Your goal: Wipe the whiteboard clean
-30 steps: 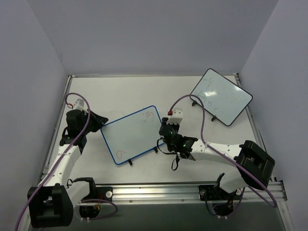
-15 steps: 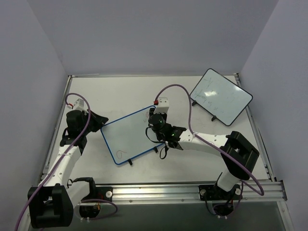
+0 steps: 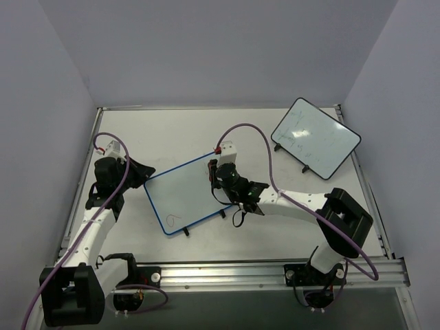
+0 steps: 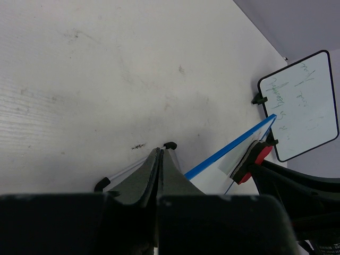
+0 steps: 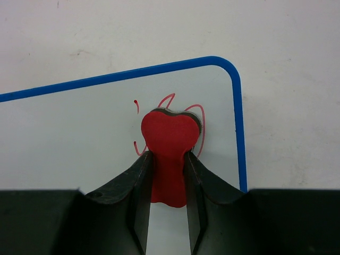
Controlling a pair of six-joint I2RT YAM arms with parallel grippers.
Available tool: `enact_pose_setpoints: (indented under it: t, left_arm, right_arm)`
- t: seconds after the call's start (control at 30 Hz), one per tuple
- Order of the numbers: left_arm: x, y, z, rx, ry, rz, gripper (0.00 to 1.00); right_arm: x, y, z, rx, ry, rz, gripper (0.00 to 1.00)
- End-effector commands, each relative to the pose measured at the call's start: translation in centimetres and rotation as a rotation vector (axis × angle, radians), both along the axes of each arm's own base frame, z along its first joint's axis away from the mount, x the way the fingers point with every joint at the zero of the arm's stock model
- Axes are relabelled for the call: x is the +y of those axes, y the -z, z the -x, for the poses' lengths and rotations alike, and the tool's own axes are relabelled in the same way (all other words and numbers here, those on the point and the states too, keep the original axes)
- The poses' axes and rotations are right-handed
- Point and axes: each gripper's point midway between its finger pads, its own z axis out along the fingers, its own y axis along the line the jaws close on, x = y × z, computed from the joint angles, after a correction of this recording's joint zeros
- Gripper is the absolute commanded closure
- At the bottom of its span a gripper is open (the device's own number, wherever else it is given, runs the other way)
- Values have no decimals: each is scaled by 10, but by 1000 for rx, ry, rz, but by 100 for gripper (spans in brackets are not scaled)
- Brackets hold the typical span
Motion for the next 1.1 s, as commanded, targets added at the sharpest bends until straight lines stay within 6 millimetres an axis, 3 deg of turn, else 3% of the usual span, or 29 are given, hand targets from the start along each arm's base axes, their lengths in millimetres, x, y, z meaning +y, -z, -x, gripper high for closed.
enact_pose_setpoints:
  t: [0.0, 0.2, 0.47, 0.67, 0.8, 1.07]
  left_arm:
    - [-4, -17, -3, -71, 21, 9, 98]
    - [-5, -16, -3, -72, 23, 10, 98]
    - [-5, -18, -4, -77, 26, 11, 98]
    - [-5, -17, -3, -74, 29, 8, 98]
    - [-5, -17, -3, -75, 29, 4, 98]
    - [-5, -18, -3, -75, 29, 4, 98]
  right_arm:
    - [-1, -23, 0, -49, -33, -45, 100]
    - [5, -23, -1, -44, -58, -50, 100]
    - [33, -26, -1, -44, -96, -59, 100]
    - [43, -27, -5, -44, -82, -50, 100]
    - [35, -24, -8, -35, -41, -36, 100]
    - [3, -17, -15, -8, 65, 3, 100]
